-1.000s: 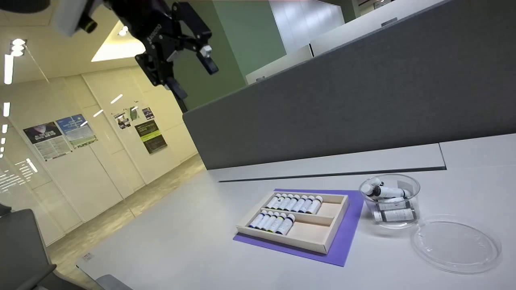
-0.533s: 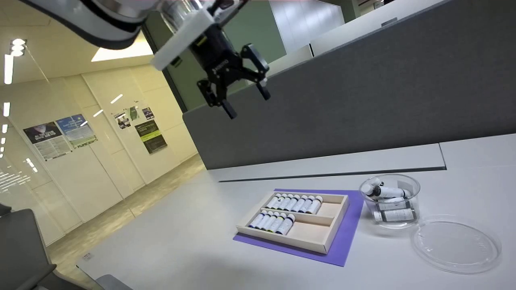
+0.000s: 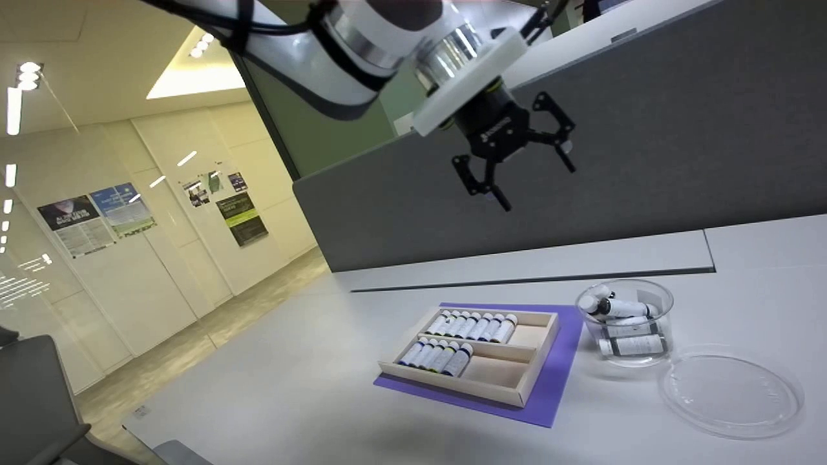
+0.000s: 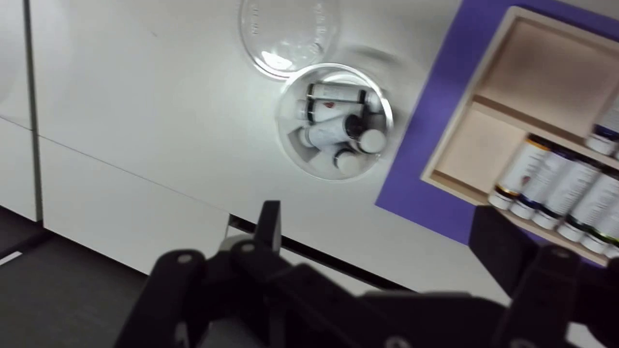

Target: Take one bottle out of the bowl and put it on the counter

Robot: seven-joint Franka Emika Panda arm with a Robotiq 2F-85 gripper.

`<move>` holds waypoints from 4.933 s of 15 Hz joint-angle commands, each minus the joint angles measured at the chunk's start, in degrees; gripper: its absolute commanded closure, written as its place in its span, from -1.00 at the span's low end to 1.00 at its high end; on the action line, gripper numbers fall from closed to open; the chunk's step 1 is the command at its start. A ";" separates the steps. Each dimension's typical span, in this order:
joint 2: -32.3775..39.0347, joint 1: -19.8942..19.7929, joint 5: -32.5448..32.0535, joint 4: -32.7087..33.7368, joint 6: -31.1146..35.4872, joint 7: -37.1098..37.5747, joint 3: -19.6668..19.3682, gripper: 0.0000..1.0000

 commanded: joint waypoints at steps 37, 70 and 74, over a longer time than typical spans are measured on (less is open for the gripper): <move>26.04 -3.47 -11.54 16.72 2.25 -26.76 -0.50 -1.00; 23.40 0.68 -35.68 8.46 8.08 -2.52 -1.33 -1.00; 23.73 -1.07 -34.45 8.64 9.74 -3.13 -0.25 -0.49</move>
